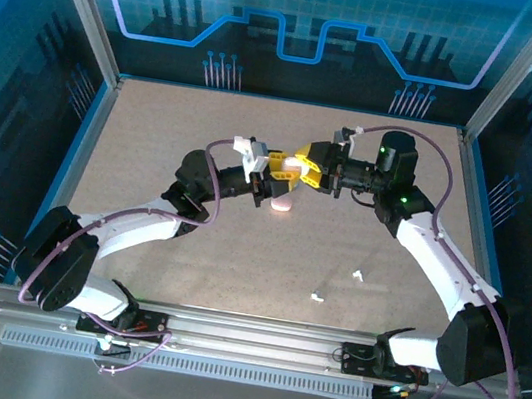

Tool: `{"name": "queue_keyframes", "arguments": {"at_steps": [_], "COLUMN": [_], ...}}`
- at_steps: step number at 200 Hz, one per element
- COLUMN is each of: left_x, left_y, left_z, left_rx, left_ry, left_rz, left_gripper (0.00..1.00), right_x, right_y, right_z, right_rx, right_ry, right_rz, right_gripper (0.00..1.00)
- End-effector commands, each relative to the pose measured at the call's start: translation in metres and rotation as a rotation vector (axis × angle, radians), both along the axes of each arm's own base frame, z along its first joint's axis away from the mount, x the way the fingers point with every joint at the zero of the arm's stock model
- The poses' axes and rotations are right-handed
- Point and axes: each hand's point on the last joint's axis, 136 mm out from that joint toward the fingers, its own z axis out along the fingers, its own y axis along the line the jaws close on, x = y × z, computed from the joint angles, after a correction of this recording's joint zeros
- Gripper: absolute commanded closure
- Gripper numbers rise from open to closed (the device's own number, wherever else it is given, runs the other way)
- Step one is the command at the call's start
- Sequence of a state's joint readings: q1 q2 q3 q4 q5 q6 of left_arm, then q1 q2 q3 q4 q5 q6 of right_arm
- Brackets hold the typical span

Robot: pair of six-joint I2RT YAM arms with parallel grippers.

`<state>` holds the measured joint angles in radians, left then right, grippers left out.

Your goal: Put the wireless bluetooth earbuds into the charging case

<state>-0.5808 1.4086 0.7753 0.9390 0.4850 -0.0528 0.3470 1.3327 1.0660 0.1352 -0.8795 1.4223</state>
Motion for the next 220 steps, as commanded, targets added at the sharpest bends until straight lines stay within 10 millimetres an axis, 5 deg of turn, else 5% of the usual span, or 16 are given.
{"name": "queue_keyframes", "arguments": {"at_steps": [1, 43, 106, 220], "left_x": [0.0, -0.001, -0.009, -0.017], "left_y": [-0.003, -0.002, -0.003, -0.008], "left_z": [0.016, 0.013, 0.02, 0.025], "left_rx": [-0.025, -0.025, -0.061, -0.074], "left_ry": [-0.035, -0.017, 0.03, 0.05], "left_rz": [-0.002, -0.004, -0.056, -0.127], "left_gripper": [0.72, 0.76, 0.77, 0.78], "right_x": [-0.006, -0.008, -0.023, -0.019], "right_y": [0.002, -0.007, -0.053, -0.031], "right_z": [0.009, 0.016, 0.015, 0.005], "right_rx": [0.013, -0.049, -0.588, -0.605], "right_ry": [-0.039, -0.142, -0.785, -0.799], "right_rz": [0.004, -0.015, -0.016, 0.11], "right_gripper": [0.54, 0.4, 0.33, 0.33]}}
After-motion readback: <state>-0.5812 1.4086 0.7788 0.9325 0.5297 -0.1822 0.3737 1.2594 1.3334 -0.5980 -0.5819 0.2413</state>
